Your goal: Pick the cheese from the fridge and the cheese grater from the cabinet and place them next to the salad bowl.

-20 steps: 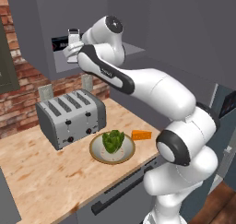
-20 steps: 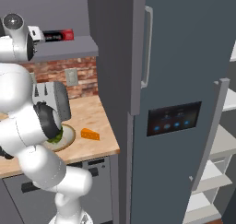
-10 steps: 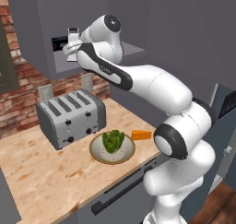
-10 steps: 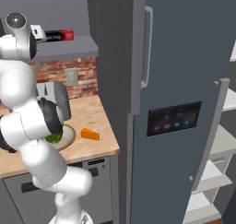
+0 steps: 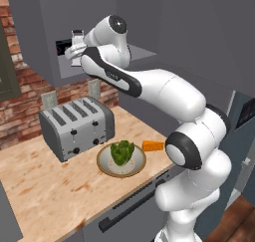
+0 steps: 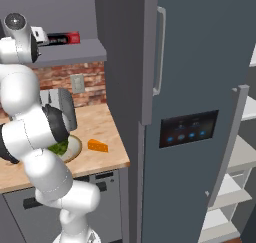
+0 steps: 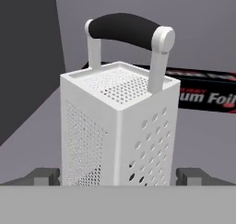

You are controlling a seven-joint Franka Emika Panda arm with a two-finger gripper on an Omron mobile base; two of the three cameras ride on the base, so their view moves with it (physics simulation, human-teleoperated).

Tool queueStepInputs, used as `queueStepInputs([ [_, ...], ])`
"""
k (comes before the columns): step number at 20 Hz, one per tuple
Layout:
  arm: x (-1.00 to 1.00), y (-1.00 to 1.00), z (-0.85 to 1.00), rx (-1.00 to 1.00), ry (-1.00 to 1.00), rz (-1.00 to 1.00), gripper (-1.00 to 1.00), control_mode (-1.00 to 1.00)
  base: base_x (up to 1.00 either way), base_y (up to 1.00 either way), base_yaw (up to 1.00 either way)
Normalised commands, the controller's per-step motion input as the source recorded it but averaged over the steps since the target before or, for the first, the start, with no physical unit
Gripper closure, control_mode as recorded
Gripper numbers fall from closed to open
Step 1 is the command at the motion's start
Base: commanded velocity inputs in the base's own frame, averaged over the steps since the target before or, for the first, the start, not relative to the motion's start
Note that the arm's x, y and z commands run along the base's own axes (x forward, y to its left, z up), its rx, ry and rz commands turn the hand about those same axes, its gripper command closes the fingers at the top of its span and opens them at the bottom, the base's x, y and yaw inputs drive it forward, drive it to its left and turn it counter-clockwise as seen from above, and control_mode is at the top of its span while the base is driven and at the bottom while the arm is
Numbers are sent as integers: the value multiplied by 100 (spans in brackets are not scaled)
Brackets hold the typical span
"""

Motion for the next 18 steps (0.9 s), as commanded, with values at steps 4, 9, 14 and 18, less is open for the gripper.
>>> queueStepInputs([
  [4, 0, 0, 0, 0, 0, 0, -100, -100, 0, 0, 0],
  [9, 0, 0, 0, 0, 0, 0, 100, -100, 0, 0, 0],
  [14, 0, 0, 0, 0, 0, 0, 100, -100, 0, 0, 0],
  [18, 0, 0, 0, 0, 0, 0, 100, -100, 0, 0, 0],
])
